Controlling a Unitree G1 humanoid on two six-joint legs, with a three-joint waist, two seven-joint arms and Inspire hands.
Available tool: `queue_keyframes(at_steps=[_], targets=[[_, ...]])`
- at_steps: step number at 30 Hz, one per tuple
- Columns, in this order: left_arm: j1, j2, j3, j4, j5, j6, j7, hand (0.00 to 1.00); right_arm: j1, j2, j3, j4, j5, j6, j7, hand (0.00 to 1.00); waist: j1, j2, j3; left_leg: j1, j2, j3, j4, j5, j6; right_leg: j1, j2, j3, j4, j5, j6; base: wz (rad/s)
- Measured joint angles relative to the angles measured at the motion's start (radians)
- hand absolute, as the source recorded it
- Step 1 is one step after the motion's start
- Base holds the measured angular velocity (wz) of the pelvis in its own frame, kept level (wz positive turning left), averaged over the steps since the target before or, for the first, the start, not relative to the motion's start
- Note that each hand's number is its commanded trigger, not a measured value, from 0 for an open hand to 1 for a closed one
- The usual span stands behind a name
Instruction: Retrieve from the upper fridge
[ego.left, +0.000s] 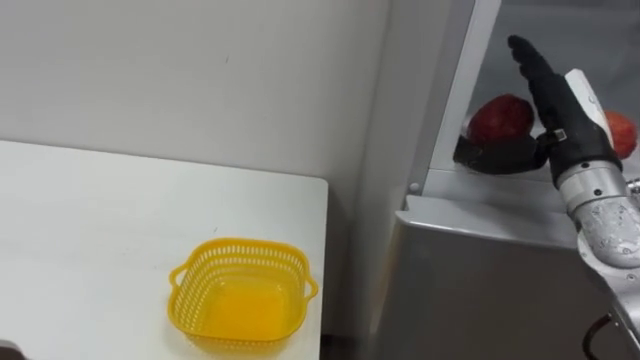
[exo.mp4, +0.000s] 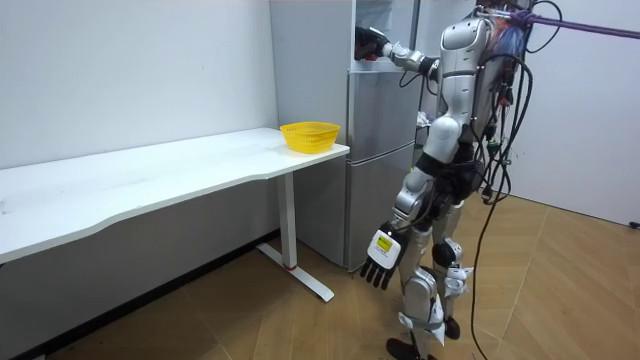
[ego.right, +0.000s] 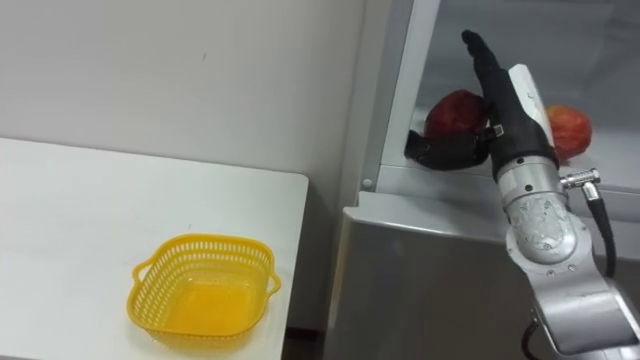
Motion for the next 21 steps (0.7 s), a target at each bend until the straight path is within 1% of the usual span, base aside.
queue_keyframes(at_steps=[3, 5, 7, 13, 15, 19, 21], targets=[[-0.003, 0.003, 0.000, 0.000, 0.000, 0.005, -0.001, 0.00, -0.005, -0.021, 0.001, 0.024, 0.021, 0.000, 0.016, 0.00, 0.002, -0.002, 0.0008, 0.000, 0.000, 0.000, 0.000, 0.000, 0.000, 0.000, 0.000, 0.000, 0.000, 0.000, 0.000, 0.00], [-0.003, 0.006, 0.000, 0.000, 0.000, 0.011, -0.002, 0.00, -0.024, -0.025, 0.001, 0.065, 0.038, 0.000, 0.018, 0.00, 0.001, -0.003, 0.0020, 0.000, 0.000, 0.000, -0.001, 0.000, 0.000, -0.001, 0.000, 0.000, 0.000, 0.000, 0.000, 0.00], [-0.003, 0.007, 0.000, 0.000, 0.000, 0.014, -0.003, 0.00, -0.030, -0.026, 0.001, 0.082, 0.054, 0.002, 0.018, 0.00, 0.001, -0.003, 0.0020, 0.000, 0.000, 0.000, -0.001, 0.000, 0.000, -0.001, 0.000, 0.000, 0.000, 0.000, 0.000, 0.00], [-0.004, 0.007, 0.000, -0.002, 0.002, 0.040, -0.004, 0.00, -0.032, -0.027, 0.001, 0.106, 0.107, 0.008, 0.041, 0.00, 0.001, -0.007, 0.0022, -0.001, 0.000, 0.000, -0.001, 0.000, 0.000, -0.001, 0.000, -0.001, 0.000, 0.000, 0.000, 0.00], [-0.004, 0.006, 0.000, -0.012, 0.006, 0.046, -0.004, 0.00, -0.049, -0.027, 0.001, 0.125, 0.118, 0.022, 0.061, 0.00, 0.000, -0.006, 0.0027, -0.001, 0.000, 0.000, -0.001, 0.000, 0.000, -0.001, -0.001, -0.001, 0.000, 0.000, 0.000, 0.00], [-0.009, 0.006, -0.001, -0.028, 0.009, 0.050, 0.000, 0.00, -0.081, -0.027, 0.001, 0.163, 0.119, 0.026, 0.095, 0.00, 0.000, -0.005, 0.0031, -0.001, 0.001, 0.000, 0.000, 0.000, 0.000, -0.001, 0.000, 0.001, 0.001, 0.000, 0.000, 0.00], [-0.011, 0.006, -0.001, -0.028, 0.008, 0.051, 0.001, 0.00, -0.098, -0.027, 0.001, 0.186, 0.129, 0.034, 0.109, 0.00, -0.001, -0.006, 0.0027, -0.001, 0.001, 0.000, 0.000, 0.000, 0.000, -0.001, 0.000, 0.002, 0.001, 0.000, 0.000, 0.00]])
